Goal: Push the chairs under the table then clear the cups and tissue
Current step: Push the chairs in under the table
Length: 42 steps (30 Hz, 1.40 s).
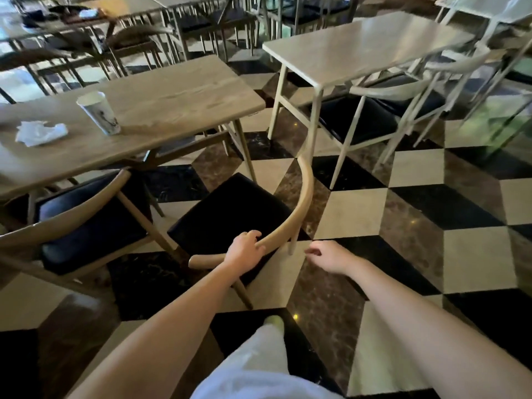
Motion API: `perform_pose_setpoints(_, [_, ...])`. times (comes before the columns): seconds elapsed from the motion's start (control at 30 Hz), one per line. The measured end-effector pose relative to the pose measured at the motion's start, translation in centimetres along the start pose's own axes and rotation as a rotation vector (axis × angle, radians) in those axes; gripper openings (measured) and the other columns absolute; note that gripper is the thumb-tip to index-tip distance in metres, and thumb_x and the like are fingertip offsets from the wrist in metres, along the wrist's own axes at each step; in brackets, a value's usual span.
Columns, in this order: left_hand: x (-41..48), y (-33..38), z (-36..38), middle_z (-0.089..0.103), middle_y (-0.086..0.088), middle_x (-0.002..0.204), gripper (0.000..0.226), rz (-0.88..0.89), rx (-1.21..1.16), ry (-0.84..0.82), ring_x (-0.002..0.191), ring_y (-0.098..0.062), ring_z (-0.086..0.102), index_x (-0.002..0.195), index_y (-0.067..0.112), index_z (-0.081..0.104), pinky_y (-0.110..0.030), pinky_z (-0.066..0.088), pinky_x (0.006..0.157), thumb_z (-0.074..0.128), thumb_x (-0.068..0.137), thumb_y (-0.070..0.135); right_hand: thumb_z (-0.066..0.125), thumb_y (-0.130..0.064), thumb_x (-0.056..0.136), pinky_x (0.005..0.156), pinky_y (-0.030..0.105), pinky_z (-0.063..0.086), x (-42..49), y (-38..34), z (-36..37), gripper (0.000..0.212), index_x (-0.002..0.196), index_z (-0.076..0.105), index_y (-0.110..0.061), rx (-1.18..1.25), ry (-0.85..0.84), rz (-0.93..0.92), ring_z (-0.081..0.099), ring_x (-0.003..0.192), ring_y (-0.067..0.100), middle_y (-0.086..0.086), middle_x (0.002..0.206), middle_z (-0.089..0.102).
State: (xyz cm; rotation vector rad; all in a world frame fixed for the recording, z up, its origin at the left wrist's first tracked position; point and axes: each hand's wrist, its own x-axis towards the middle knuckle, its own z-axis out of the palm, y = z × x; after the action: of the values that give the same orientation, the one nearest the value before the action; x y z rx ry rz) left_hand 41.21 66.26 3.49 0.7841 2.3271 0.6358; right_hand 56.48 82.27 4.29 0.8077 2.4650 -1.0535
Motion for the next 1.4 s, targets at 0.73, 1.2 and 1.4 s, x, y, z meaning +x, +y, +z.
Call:
perform_pose_setpoints(0.73, [5.6,-0.3,6.1,0.064,0.013,0.116,0.045,-0.237,0.324,0.143,0.111,-0.009,0.057,0.122,0.034,0.055,-0.033,0.036,0.102,0.050,0.086,0.061,0.056,-0.030,0.091,0.115,0.043,0.022,16.2,3.6,-8.7,0.042,0.132,0.047,-0.025,-0.595,-0.083,-0.592,0.029,0.134,0.023,0.000,0.137,0.041])
perform_pose_setpoints(1.2, [6.1,1.2,5.4,0.059,0.006,0.128,0.049,-0.379,0.223,-0.009,0.126,-0.014,0.047,0.130,0.027,0.052,-0.035,0.026,0.112,0.053,0.089,0.054,0.059,-0.034,0.089,0.109,0.039,0.031,22.2,3.3,-11.7,0.037,0.124,0.052,-0.025,-0.937,-0.290,-0.842,0.050,0.116,0.020,-0.001,0.122,0.059])
perform_pose_setpoints(1.4, [5.9,0.6,5.3,0.058,0.009,0.128,0.048,-0.337,0.198,-0.007,0.124,-0.012,0.045,0.129,0.029,0.053,-0.034,0.024,0.107,0.055,0.088,0.053,0.064,-0.036,0.083,0.106,0.035,0.034,22.9,3.9,-11.7,0.028,0.109,0.060,-0.026,-0.873,-0.229,-0.909,0.056,0.104,0.015,-0.006,0.108,0.064])
